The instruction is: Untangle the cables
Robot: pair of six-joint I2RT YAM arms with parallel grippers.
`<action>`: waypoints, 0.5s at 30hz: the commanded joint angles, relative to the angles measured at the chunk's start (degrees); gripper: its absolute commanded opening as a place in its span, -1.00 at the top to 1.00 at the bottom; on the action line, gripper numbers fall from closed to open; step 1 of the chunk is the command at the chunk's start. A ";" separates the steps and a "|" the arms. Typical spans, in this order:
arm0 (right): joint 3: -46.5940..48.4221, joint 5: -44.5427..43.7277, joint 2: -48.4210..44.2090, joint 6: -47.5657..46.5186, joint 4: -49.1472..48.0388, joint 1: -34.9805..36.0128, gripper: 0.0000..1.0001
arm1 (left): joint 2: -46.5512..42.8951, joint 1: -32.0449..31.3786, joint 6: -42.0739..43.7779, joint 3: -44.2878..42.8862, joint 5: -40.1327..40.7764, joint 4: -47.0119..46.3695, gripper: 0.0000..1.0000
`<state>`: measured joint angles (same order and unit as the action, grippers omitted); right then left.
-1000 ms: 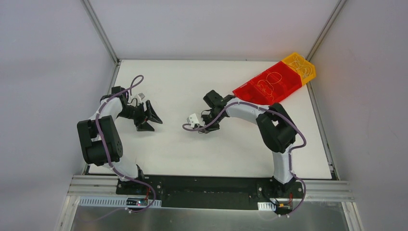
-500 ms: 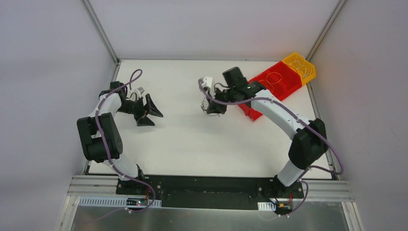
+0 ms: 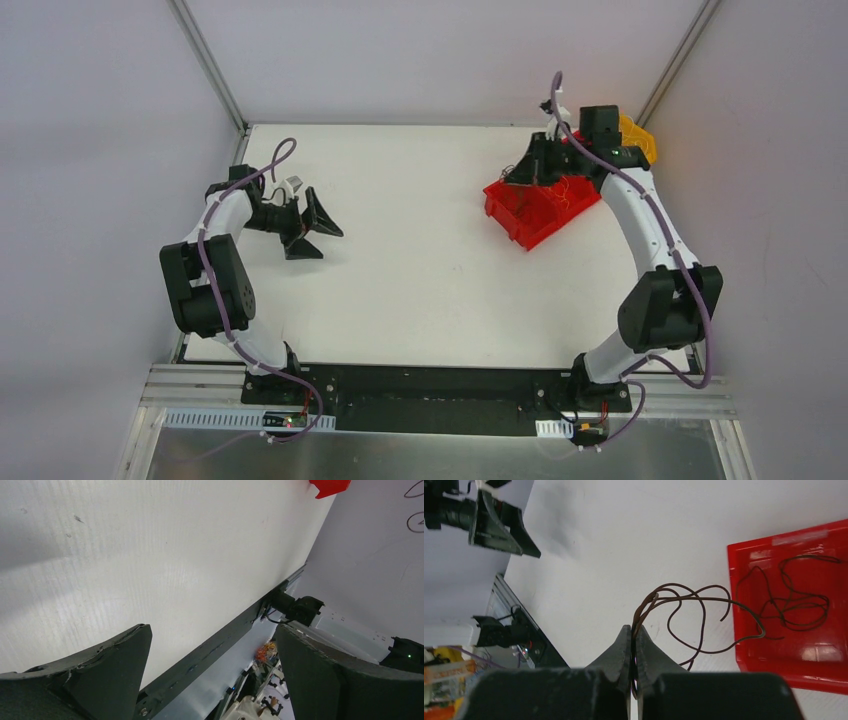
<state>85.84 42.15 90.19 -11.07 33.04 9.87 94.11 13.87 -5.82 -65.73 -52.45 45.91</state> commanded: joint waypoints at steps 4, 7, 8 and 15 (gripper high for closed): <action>3.76 3.29 7.76 15.12 -2.37 -7.18 1.00 | -2.22 -1.83 1.48 -2.64 -0.72 1.86 -0.98; 3.57 0.39 11.09 17.24 -3.73 -8.23 1.00 | -1.39 -1.83 2.19 -4.81 0.51 2.83 -0.98; 3.56 -1.29 11.97 16.99 -4.40 -8.44 1.00 | -0.94 -1.83 2.31 -5.57 0.68 3.47 -0.98; 6.21 -10.83 20.29 11.67 -5.69 -6.36 1.00 | 1.19 -1.90 1.73 -8.53 1.79 4.11 -0.98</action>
<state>87.96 37.06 106.85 2.85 28.45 1.83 94.13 12.19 -5.06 -71.90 -51.72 47.77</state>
